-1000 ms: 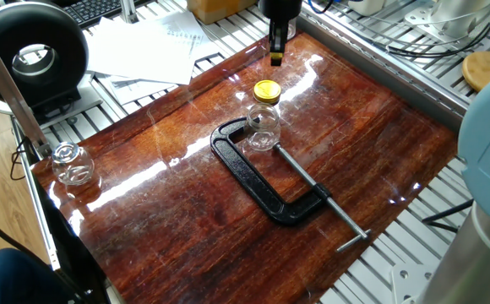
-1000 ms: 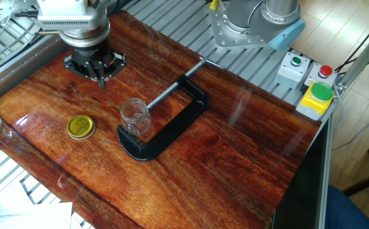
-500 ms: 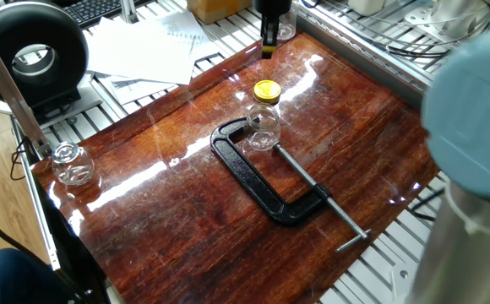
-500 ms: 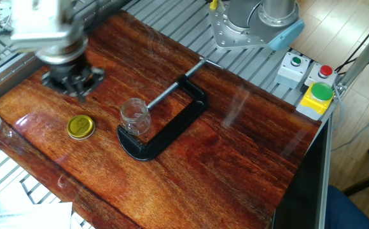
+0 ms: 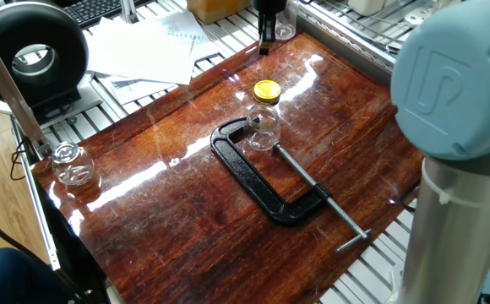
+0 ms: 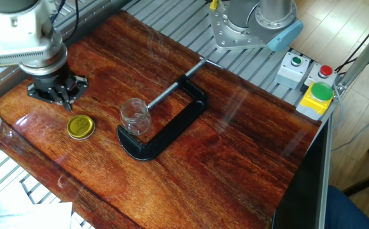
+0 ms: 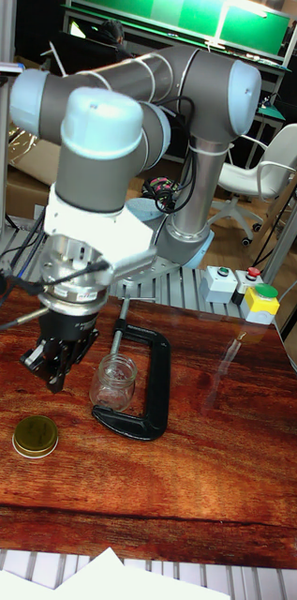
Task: Screw the lid onto the jar
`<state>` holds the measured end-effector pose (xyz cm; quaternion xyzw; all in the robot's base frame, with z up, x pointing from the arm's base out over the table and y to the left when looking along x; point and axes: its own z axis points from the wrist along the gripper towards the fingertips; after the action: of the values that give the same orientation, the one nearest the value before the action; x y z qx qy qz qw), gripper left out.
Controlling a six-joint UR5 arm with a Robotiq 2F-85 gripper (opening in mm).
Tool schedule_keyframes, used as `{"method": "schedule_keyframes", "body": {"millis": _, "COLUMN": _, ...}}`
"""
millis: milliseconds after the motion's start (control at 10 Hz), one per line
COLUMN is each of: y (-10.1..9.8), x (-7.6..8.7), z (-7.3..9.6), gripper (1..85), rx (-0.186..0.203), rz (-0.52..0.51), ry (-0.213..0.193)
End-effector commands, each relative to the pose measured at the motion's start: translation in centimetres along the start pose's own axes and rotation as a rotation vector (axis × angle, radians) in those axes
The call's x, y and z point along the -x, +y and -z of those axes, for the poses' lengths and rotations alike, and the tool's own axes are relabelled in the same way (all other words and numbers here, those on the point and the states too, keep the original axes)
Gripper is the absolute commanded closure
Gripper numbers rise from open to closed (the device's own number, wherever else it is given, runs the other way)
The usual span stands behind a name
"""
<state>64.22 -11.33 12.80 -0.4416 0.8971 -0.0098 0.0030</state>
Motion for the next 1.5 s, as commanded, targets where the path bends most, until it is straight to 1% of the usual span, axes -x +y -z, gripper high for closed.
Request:
{"method": "schedule_keyframes", "body": {"millis": 0, "y": 0.8, "x": -0.4, "z": -1.8, "gripper": 29.7, "rx": 0.06, "rz": 0.117, "ry": 0.014}}
{"method": "schedule_keyframes", "body": {"millis": 100, "y": 0.9, "x": -0.3, "z": -2.6, "gripper": 26.7, "rx": 0.058, "rz": 0.126, "ry": 0.018}}
{"method": "schedule_keyframes", "body": {"millis": 200, "y": 1.2, "x": -0.5, "z": -3.4, "gripper": 26.7, "rx": 0.062, "rz": 0.14, "ry": 0.02}}
{"method": "schedule_keyframes", "body": {"millis": 300, "y": 2.2, "x": -0.3, "z": -4.0, "gripper": 26.7, "rx": 0.09, "rz": 0.141, "ry": 0.006}}
{"method": "schedule_keyframes", "body": {"millis": 400, "y": 2.0, "x": -0.8, "z": -4.2, "gripper": 26.0, "rx": 0.079, "rz": 0.151, "ry": 0.022}}
{"method": "schedule_keyframes", "body": {"millis": 500, "y": 1.5, "x": -1.4, "z": -4.2, "gripper": 25.3, "rx": 0.063, "rz": 0.17, "ry": 0.047}}
{"method": "schedule_keyframes", "body": {"millis": 600, "y": 0.9, "x": -2.4, "z": -4.5, "gripper": 25.3, "rx": 0.044, "rz": 0.19, "ry": 0.082}}
{"method": "schedule_keyframes", "body": {"millis": 700, "y": 0.9, "x": -2.6, "z": -5.2, "gripper": 25.3, "rx": 0.048, "rz": 0.2, "ry": 0.075}}
{"method": "schedule_keyframes", "body": {"millis": 800, "y": 1.2, "x": -2.6, "z": -5.7, "gripper": 26.0, "rx": 0.061, "rz": 0.182, "ry": 0.053}}
{"method": "schedule_keyframes", "body": {"millis": 900, "y": 0.7, "x": -2.4, "z": -5.5, "gripper": 32.7, "rx": 0.041, "rz": 0.147, "ry": 0.041}}
{"method": "schedule_keyframes", "body": {"millis": 1000, "y": 0.3, "x": -2.8, "z": -5.4, "gripper": 53.7, "rx": 0.023, "rz": 0.11, "ry": 0.061}}
{"method": "schedule_keyframes", "body": {"millis": 1100, "y": 0.0, "x": -3.1, "z": -5.3, "gripper": 55.0, "rx": 0.012, "rz": 0.087, "ry": 0.073}}
{"method": "schedule_keyframes", "body": {"millis": 1200, "y": 0.3, "x": -3.5, "z": -5.3, "gripper": 58.0, "rx": 0.023, "rz": 0.056, "ry": 0.088}}
{"method": "schedule_keyframes", "body": {"millis": 1300, "y": 0.7, "x": -3.4, "z": -5.3, "gripper": 55.7, "rx": 0.036, "rz": 0.031, "ry": 0.082}}
{"method": "schedule_keyframes", "body": {"millis": 1400, "y": 0.8, "x": -3.1, "z": -5.3, "gripper": 47.3, "rx": 0.042, "rz": 0.044, "ry": 0.073}}
